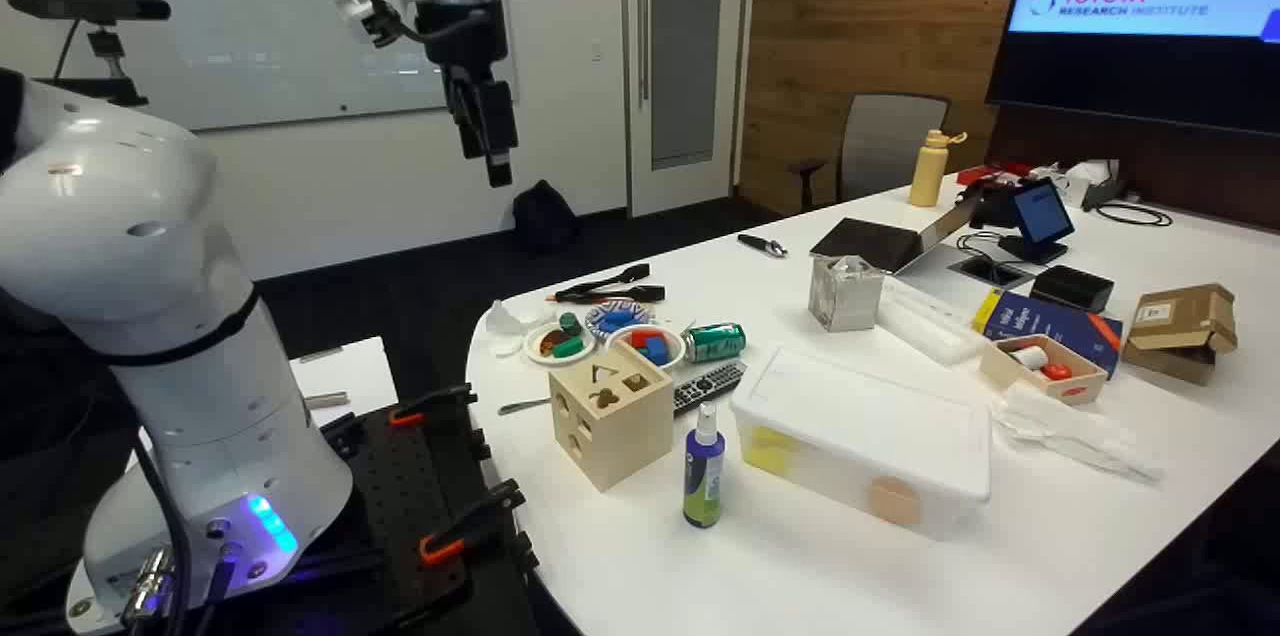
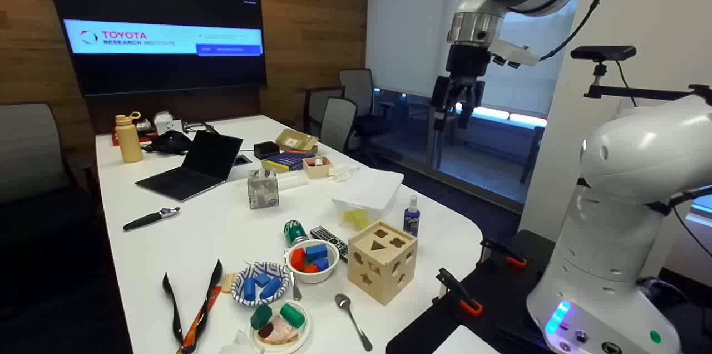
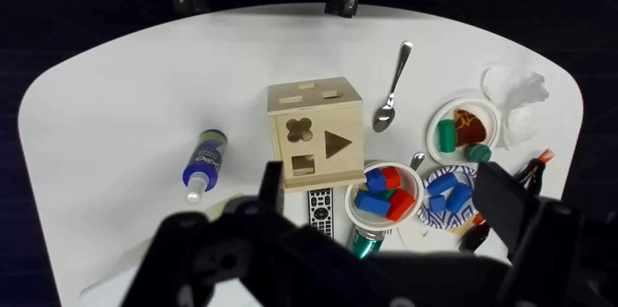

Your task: Press on the button on the remote

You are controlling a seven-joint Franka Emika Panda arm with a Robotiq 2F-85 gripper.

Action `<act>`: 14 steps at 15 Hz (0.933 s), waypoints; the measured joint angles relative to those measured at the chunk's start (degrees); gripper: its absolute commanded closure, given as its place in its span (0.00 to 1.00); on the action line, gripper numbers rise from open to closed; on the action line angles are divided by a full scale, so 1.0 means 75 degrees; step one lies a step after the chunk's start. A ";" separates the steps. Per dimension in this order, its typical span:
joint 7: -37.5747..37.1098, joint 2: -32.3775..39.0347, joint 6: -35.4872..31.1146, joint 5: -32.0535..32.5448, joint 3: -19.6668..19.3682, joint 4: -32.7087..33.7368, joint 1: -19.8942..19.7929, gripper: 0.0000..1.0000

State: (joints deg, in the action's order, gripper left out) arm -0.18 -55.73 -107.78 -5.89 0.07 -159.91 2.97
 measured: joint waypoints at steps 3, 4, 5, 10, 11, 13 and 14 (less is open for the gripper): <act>0.0000 0.0000 0.0000 0.0000 0.0000 0.0000 0.0000 0.00; 0.0000 0.0000 0.0000 0.0000 0.0000 0.0000 0.0000 0.00; 0.0000 0.0027 -0.0010 0.0010 0.0000 0.0023 -0.0006 0.00; -0.0030 0.1376 -0.1023 0.0022 0.0026 0.0825 -0.0048 0.00; -0.0030 0.1831 -0.1297 0.0022 0.0058 0.1082 -0.0036 0.00; -0.0067 0.2755 -0.1774 0.0032 0.0196 0.1612 -0.0032 0.00; -0.0101 0.3236 -0.2021 0.0040 0.0276 0.1880 -0.0032 0.00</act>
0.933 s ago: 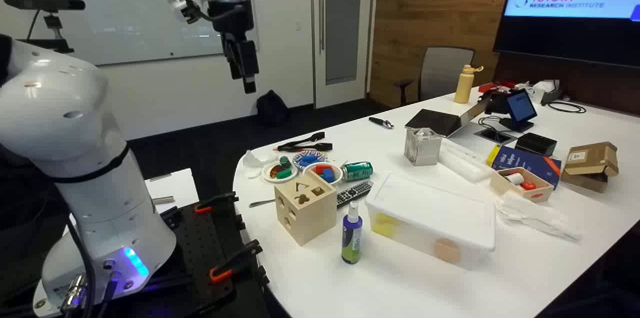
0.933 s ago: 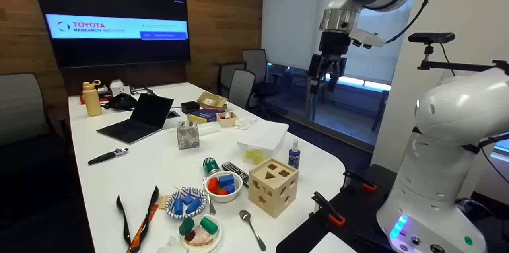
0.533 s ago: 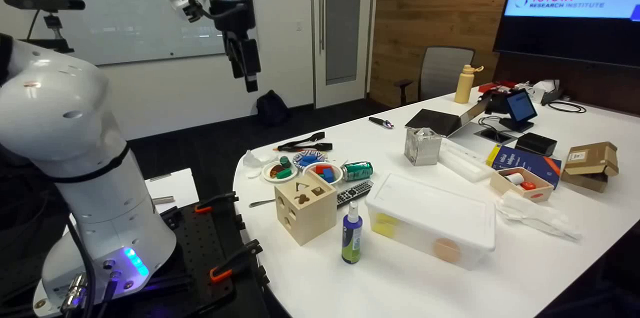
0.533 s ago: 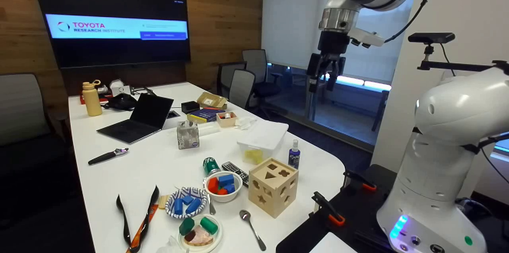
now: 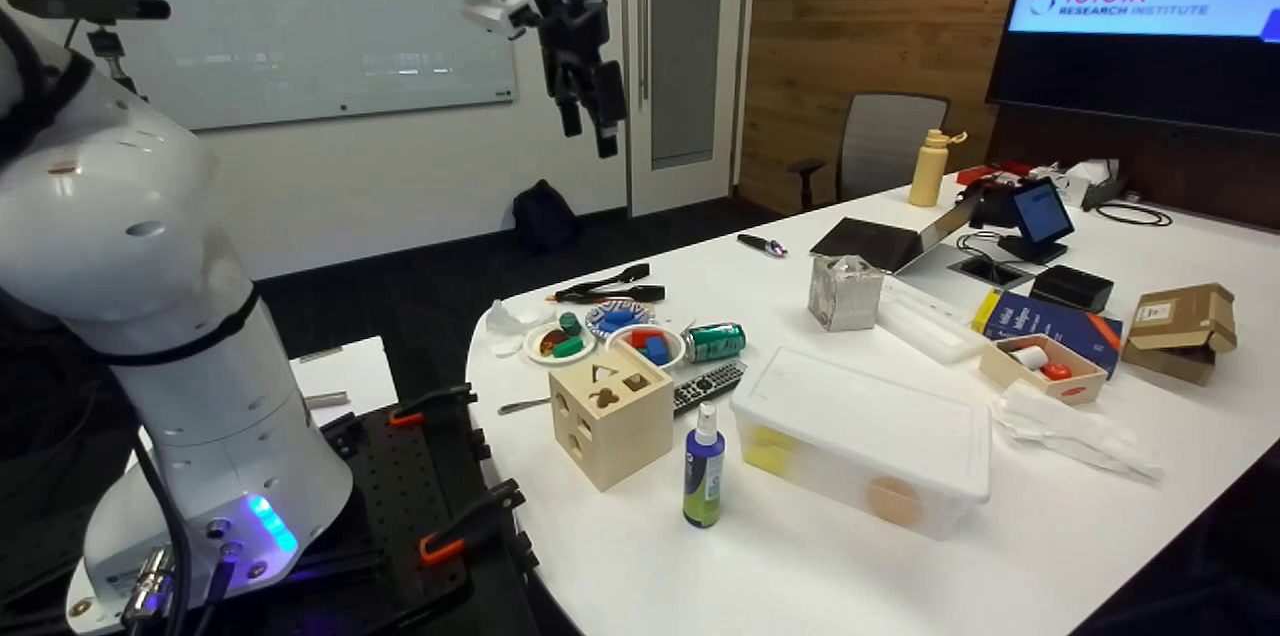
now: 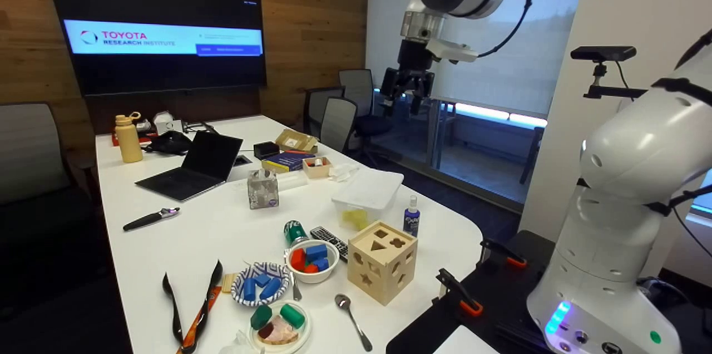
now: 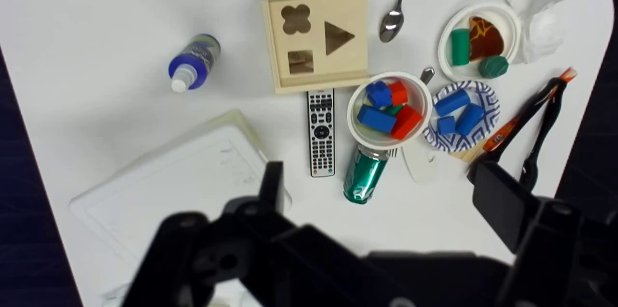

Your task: Press on the button on the remote

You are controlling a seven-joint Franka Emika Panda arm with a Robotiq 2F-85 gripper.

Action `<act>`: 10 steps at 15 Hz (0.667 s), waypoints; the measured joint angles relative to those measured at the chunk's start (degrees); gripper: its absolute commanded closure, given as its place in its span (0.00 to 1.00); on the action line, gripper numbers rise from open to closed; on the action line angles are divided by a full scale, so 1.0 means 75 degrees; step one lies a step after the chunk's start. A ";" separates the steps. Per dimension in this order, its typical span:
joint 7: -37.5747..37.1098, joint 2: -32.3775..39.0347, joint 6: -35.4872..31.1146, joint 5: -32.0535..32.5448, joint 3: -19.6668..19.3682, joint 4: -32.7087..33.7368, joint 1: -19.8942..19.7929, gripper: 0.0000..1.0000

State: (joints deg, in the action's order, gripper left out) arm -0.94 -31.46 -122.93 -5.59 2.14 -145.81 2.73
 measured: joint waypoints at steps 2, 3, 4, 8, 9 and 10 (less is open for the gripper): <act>-0.0192 0.0966 -0.0568 0.0135 0.0164 0.0511 -0.0004 0.00; -0.0348 0.1467 -0.0877 0.0287 0.0237 0.0765 -0.0012 0.00; -0.0557 0.1970 -0.1180 0.0484 0.0299 0.1012 -0.0020 0.00; -0.1484 0.4063 -0.1936 0.1500 0.0398 0.2088 -0.0114 0.00; -0.1652 0.4610 -0.2038 0.1672 0.0358 0.2384 -0.0111 0.00; -0.1776 0.5144 -0.2142 0.1824 0.0305 0.2686 -0.0105 0.00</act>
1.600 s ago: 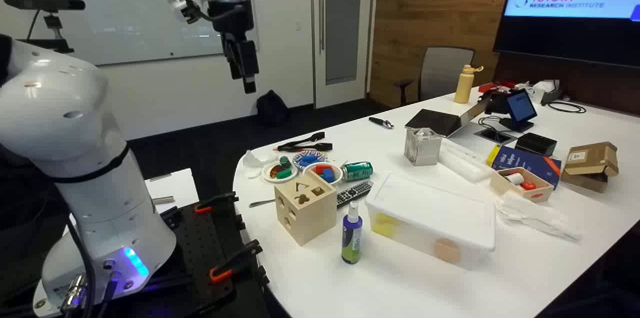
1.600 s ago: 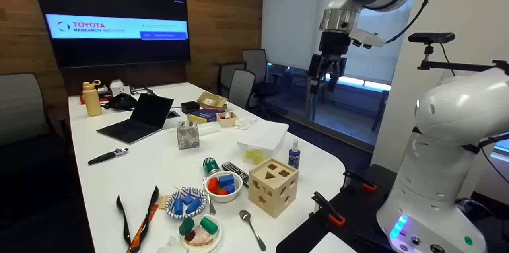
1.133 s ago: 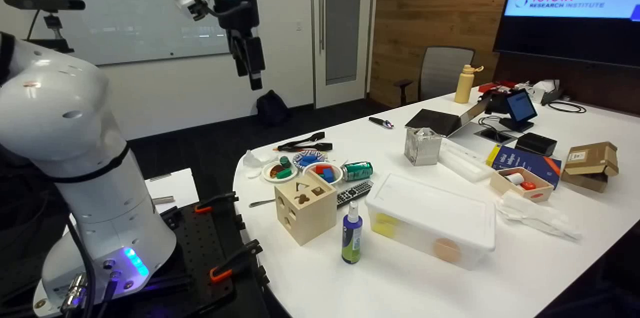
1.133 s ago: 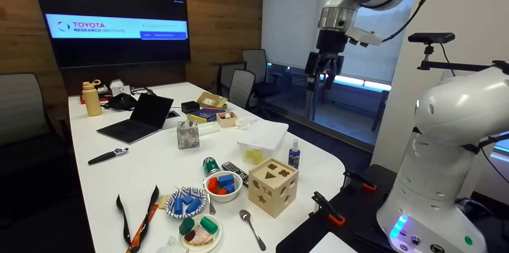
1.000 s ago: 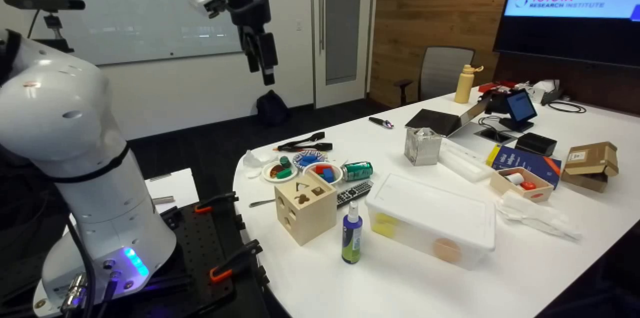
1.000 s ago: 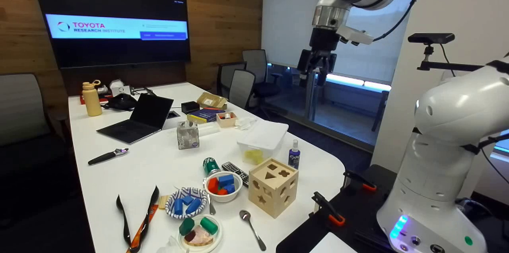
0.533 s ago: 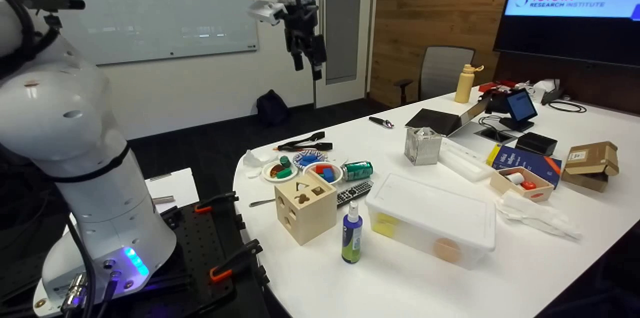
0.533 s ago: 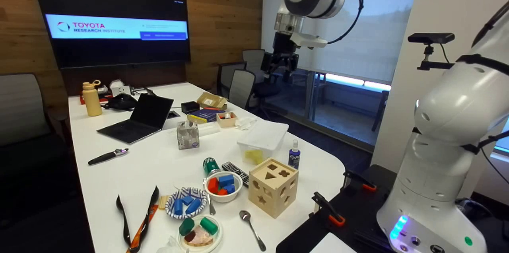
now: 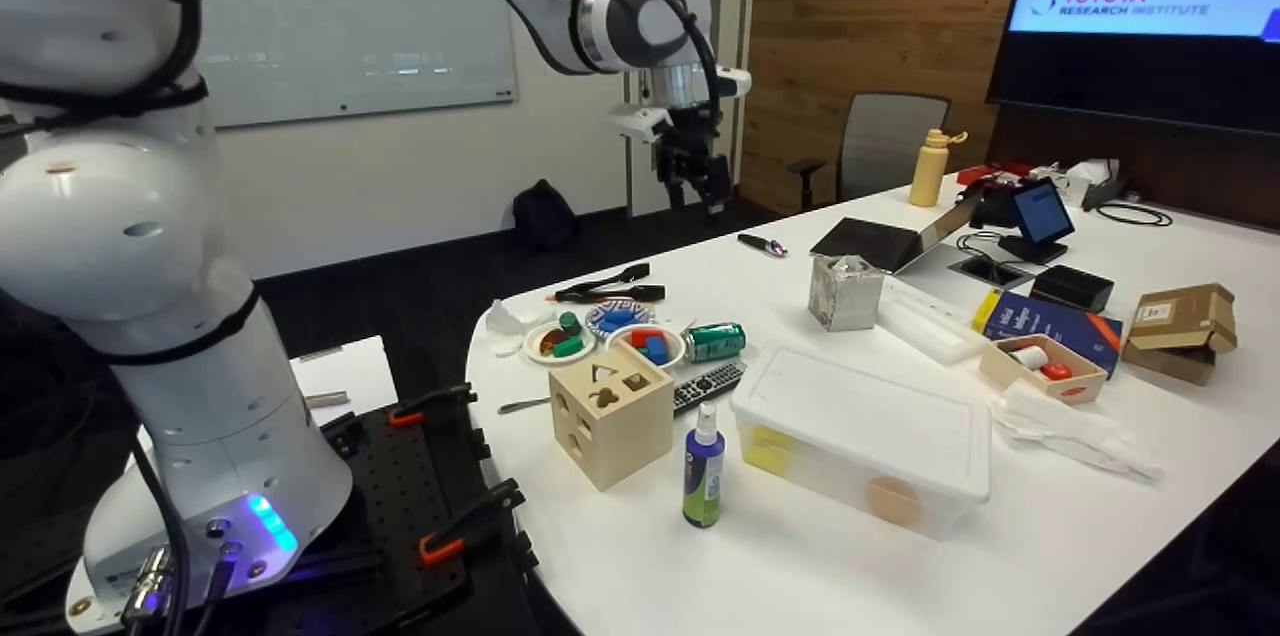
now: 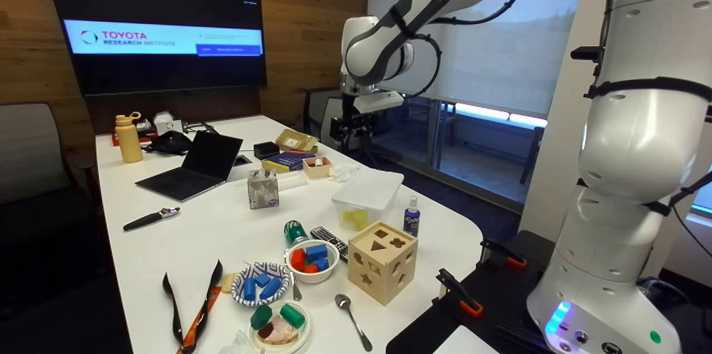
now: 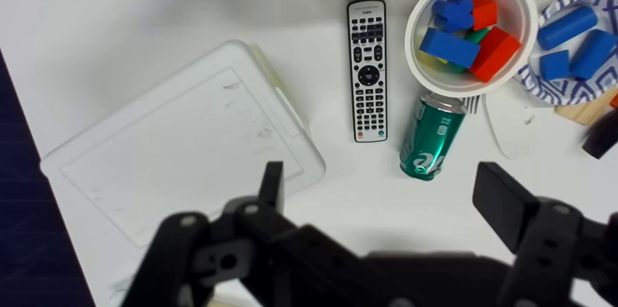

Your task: Press on the button on the remote

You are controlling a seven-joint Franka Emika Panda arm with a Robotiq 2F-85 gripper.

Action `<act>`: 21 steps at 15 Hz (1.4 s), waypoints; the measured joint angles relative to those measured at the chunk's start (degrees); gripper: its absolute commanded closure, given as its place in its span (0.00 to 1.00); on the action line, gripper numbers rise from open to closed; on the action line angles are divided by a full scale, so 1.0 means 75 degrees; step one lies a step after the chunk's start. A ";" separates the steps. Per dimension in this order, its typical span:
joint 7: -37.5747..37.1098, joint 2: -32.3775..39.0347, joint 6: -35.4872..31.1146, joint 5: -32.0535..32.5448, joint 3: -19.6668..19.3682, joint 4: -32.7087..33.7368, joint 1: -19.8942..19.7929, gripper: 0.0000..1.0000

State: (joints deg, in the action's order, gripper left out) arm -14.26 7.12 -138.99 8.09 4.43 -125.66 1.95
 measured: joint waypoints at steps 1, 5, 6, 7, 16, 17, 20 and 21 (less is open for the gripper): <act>-0.0114 0.0523 -0.0091 0.0118 -0.0068 0.0303 0.0017 0.00; -0.0213 0.2360 -0.0323 0.0143 -0.0350 0.1454 0.0142 0.00; -0.0213 0.2687 -0.0326 0.0097 -0.0376 0.1678 0.0165 0.03; -0.0213 0.2968 -0.0327 -0.0012 -0.0385 0.1872 0.0188 0.26; -0.0211 0.4035 -0.0350 -0.0913 -0.0388 0.2379 0.0327 0.85; -0.0210 0.4133 -0.0377 -0.1012 -0.0390 0.2386 0.0309 0.92; -0.0197 0.4487 -0.0539 -0.1331 -0.0392 0.2438 0.0272 1.00; -0.0186 0.4618 -0.0616 -0.1426 -0.0392 0.2477 0.0266 1.00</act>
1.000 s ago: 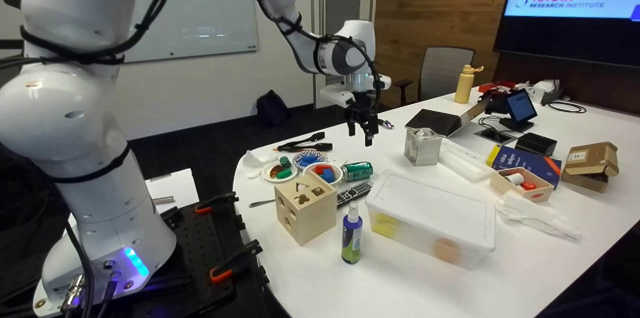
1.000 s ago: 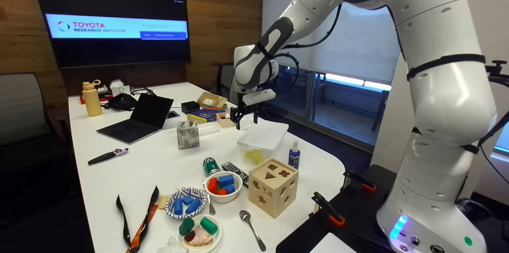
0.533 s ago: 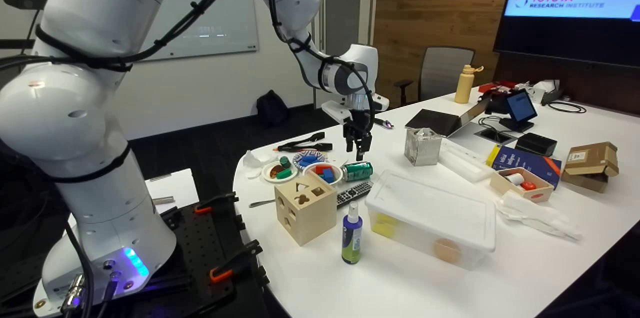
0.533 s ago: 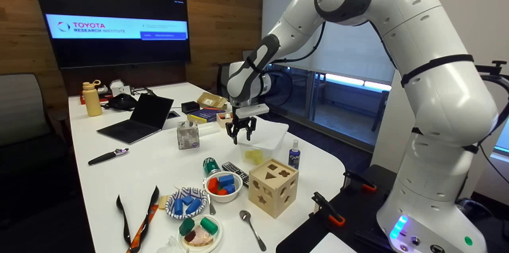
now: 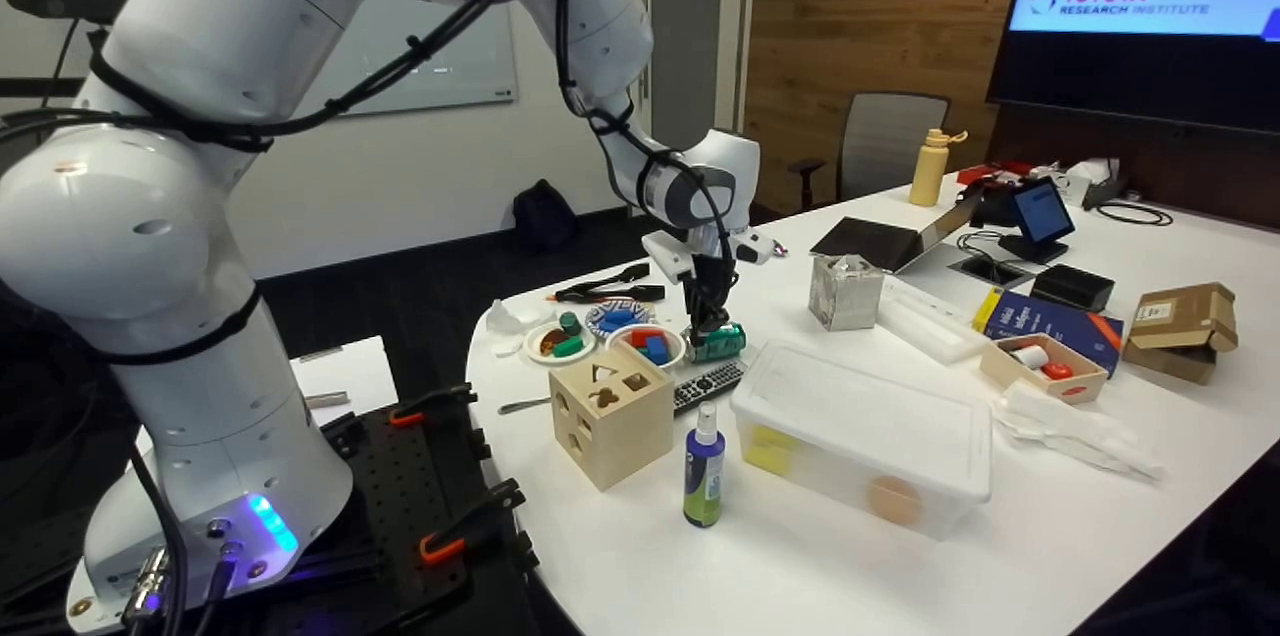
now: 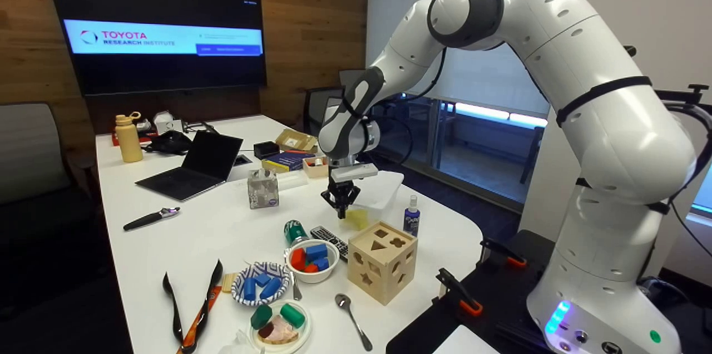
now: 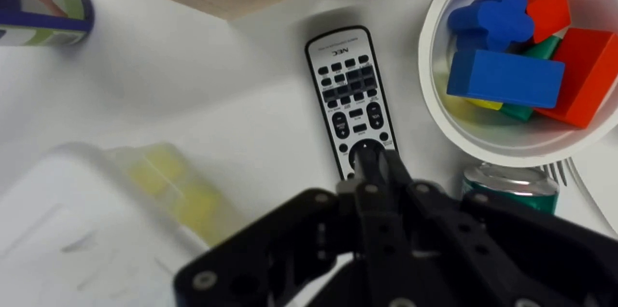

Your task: Press on the button on the remote

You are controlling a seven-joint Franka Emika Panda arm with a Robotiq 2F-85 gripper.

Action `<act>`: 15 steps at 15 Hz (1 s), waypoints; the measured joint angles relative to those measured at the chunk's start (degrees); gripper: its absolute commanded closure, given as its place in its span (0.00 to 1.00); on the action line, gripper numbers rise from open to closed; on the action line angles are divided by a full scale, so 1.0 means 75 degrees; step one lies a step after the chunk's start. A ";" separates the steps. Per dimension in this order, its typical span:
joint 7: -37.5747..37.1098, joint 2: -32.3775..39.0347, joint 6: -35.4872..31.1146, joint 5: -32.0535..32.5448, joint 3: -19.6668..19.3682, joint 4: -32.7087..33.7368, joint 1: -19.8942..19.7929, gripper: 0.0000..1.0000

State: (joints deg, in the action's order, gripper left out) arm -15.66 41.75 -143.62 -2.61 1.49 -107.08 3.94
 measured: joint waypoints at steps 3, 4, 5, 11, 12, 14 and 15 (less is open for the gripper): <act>0.0087 0.0373 -0.0202 -0.0198 0.0003 0.0200 -0.0008 1.00; 0.0090 0.0485 -0.0231 -0.0226 0.0007 0.0291 -0.0011 1.00; 0.0091 0.0588 -0.0236 -0.0251 0.0012 0.0389 -0.0016 1.00; 0.0103 0.1212 -0.0236 -0.0376 0.0027 0.0984 -0.0069 1.00; 0.0103 0.1313 -0.0235 -0.0396 0.0028 0.1081 -0.0071 1.00; 0.0104 0.1507 -0.0229 -0.0420 0.0034 0.1278 -0.0072 1.00; 0.0104 0.1602 -0.0218 -0.0425 0.0041 0.1379 -0.0072 1.00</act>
State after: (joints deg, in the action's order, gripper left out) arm -14.88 53.77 -145.25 -5.79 1.80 -96.74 3.40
